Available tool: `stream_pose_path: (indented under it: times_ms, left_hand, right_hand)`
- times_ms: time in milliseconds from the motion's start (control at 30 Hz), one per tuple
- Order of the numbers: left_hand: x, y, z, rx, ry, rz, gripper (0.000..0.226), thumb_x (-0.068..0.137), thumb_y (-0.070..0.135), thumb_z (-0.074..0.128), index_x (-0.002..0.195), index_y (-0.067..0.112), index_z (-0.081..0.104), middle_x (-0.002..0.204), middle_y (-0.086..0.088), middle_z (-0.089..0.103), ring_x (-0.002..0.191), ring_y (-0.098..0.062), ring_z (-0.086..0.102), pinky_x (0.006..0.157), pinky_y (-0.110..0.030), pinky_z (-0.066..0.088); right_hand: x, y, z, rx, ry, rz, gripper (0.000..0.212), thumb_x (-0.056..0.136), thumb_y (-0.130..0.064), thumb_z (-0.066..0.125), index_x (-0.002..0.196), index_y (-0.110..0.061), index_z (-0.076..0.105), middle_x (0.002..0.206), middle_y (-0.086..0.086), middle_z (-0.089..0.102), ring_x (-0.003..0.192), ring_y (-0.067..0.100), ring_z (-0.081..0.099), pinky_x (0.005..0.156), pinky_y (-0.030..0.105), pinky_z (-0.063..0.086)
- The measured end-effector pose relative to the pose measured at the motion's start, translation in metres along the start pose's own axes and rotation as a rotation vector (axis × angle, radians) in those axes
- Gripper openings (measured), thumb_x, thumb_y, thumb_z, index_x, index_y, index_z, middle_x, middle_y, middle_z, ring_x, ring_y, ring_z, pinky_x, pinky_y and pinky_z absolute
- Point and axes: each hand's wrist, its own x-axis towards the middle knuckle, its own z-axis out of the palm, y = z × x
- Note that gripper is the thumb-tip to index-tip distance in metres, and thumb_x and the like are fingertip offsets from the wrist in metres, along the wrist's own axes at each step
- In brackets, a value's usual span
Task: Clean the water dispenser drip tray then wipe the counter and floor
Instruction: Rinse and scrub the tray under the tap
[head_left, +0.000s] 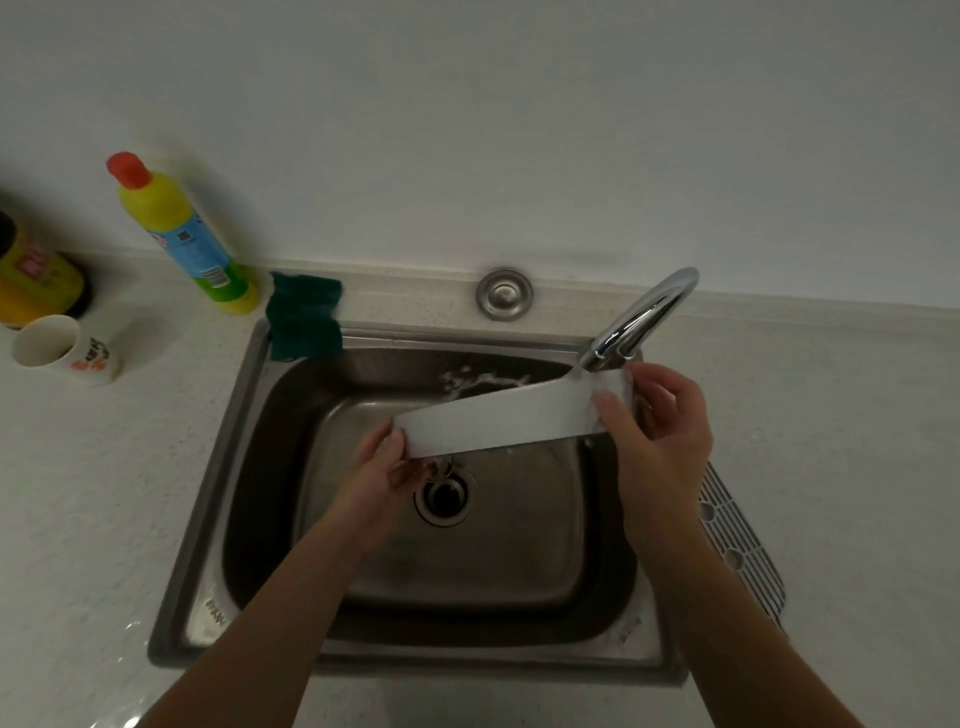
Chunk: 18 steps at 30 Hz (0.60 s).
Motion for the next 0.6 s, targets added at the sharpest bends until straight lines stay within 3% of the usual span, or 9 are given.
stream_pose_path:
  times_ms: [167, 233, 300, 400, 500, 600]
  left_hand:
    - [-0.008, 0.019, -0.004, 0.196, -0.097, 0.219, 0.039, 0.103, 0.010, 0.054, 0.140, 0.023, 0.061, 0.132, -0.003, 0.069, 0.119, -0.019, 0.069, 0.093, -0.034, 0.060]
    - [-0.015, 0.027, -0.007, 0.337, -0.144, 0.336, 0.047, 0.101, 0.004, 0.056, 0.142, 0.027, 0.059, 0.134, 0.002, 0.068, 0.125, -0.018, 0.065, 0.099, -0.038, 0.057]
    - [-0.021, 0.032, -0.009, 0.416, -0.191, 0.405, 0.057, 0.100, 0.002, 0.058, 0.149, 0.030, 0.053, 0.143, 0.002, 0.062, 0.130, -0.018, 0.062, 0.101, -0.044, 0.056]
    - [-0.034, 0.037, -0.006, 0.326, -0.264, 0.312, 0.061, 0.094, 0.020, 0.065, 0.148, 0.045, 0.049, 0.150, 0.004, 0.053, 0.130, -0.023, 0.062, 0.093, -0.047, 0.060]
    - [-0.042, 0.043, -0.003, 0.246, -0.233, 0.215, 0.055, 0.089, 0.033, 0.066, 0.140, 0.048, 0.053, 0.145, -0.003, 0.056, 0.118, -0.029, 0.070, 0.083, -0.047, 0.063]
    - [-0.042, 0.049, -0.009, 0.274, -0.157, 0.285, 0.046, 0.090, 0.030, 0.067, 0.134, 0.040, 0.055, 0.139, -0.008, 0.059, 0.113, -0.030, 0.072, 0.081, -0.045, 0.064]
  right_hand:
    - [0.001, 0.026, -0.012, 0.006, 0.045, 0.223, 0.030, 0.103, -0.039, 0.051, 0.131, -0.034, 0.056, 0.117, -0.013, 0.062, 0.104, 0.003, 0.062, 0.081, 0.028, 0.050]
    - [0.007, 0.041, -0.013, -0.003, 0.040, 0.322, 0.028, 0.107, -0.037, 0.047, 0.131, -0.028, 0.055, 0.112, -0.011, 0.059, 0.091, -0.010, 0.062, 0.070, 0.019, 0.052]
    - [0.013, 0.052, -0.013, -0.043, 0.035, 0.380, 0.031, 0.107, -0.032, 0.050, 0.135, -0.021, 0.055, 0.112, -0.012, 0.058, 0.095, -0.012, 0.060, 0.069, 0.012, 0.051]
    - [0.015, 0.058, -0.008, -0.007, 0.048, 0.450, 0.033, 0.103, -0.030, 0.055, 0.136, -0.027, 0.054, 0.117, -0.009, 0.058, 0.111, 0.015, 0.059, 0.080, 0.031, 0.051]
    - [0.010, 0.061, 0.001, -0.028, -0.022, 0.396, 0.030, 0.104, -0.022, 0.053, 0.131, -0.033, 0.052, 0.118, -0.011, 0.056, 0.109, 0.015, 0.060, 0.082, 0.034, 0.054]
    - [0.005, 0.062, 0.009, -0.068, -0.101, 0.362, 0.031, 0.105, -0.026, 0.053, 0.135, -0.032, 0.050, 0.122, -0.009, 0.057, 0.109, 0.012, 0.060, 0.085, 0.036, 0.057]
